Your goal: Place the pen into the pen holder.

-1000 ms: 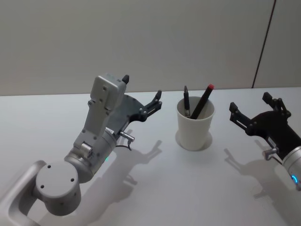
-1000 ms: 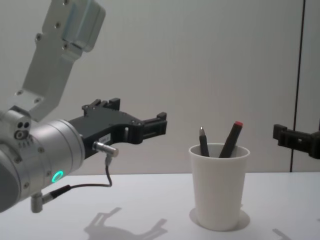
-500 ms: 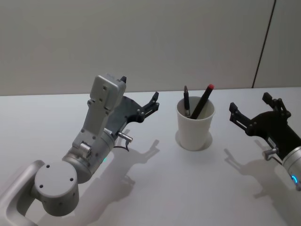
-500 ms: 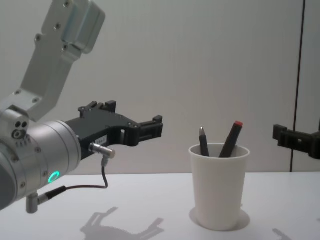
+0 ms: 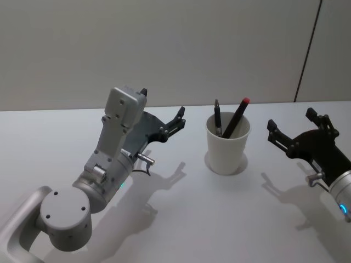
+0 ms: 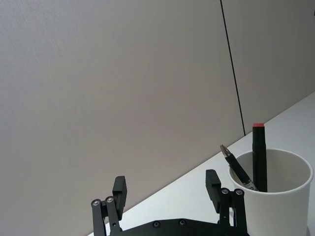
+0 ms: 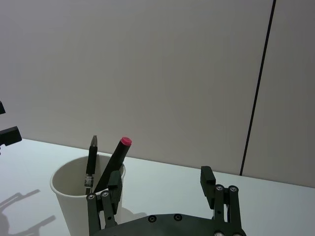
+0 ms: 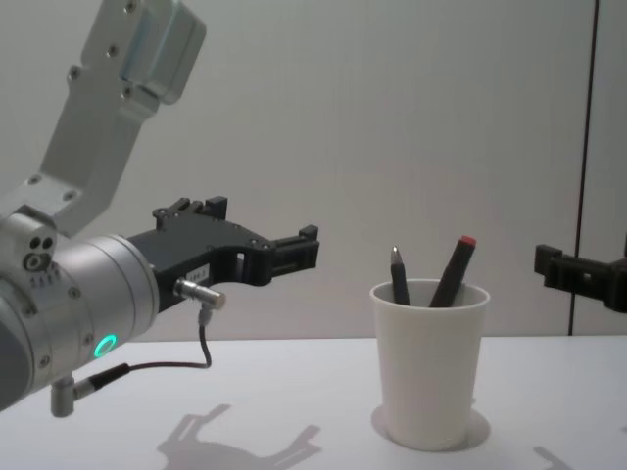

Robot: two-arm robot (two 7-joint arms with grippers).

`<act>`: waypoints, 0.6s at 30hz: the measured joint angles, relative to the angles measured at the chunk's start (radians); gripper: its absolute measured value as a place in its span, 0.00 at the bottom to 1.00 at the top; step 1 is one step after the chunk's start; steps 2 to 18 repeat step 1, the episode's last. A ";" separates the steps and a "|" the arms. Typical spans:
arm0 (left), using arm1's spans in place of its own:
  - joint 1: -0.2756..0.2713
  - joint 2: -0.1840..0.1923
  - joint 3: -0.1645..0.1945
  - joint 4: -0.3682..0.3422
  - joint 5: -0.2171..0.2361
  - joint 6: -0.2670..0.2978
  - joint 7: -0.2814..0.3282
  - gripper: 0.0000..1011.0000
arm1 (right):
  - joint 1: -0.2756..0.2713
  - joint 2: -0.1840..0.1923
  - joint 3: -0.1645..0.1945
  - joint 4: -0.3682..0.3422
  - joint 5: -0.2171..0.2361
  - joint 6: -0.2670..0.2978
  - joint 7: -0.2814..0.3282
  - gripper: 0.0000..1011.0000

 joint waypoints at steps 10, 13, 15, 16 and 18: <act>0.000 0.000 0.000 0.000 0.000 0.000 0.000 0.99 | 0.000 0.000 0.000 0.000 0.000 0.000 0.000 0.99; 0.000 0.000 0.000 0.000 0.000 0.000 0.000 0.99 | 0.000 0.000 0.000 0.000 0.000 0.000 0.000 0.99; 0.000 0.000 0.000 0.000 0.000 0.000 0.000 0.99 | 0.000 0.000 0.000 0.000 0.000 0.000 0.000 0.99; 0.000 0.000 0.000 0.000 0.000 0.000 0.000 0.99 | 0.000 0.000 0.000 0.000 0.000 0.000 0.000 0.99; 0.000 0.000 0.000 0.000 0.000 0.000 0.000 0.99 | 0.000 0.000 0.000 0.000 0.000 0.000 0.000 0.99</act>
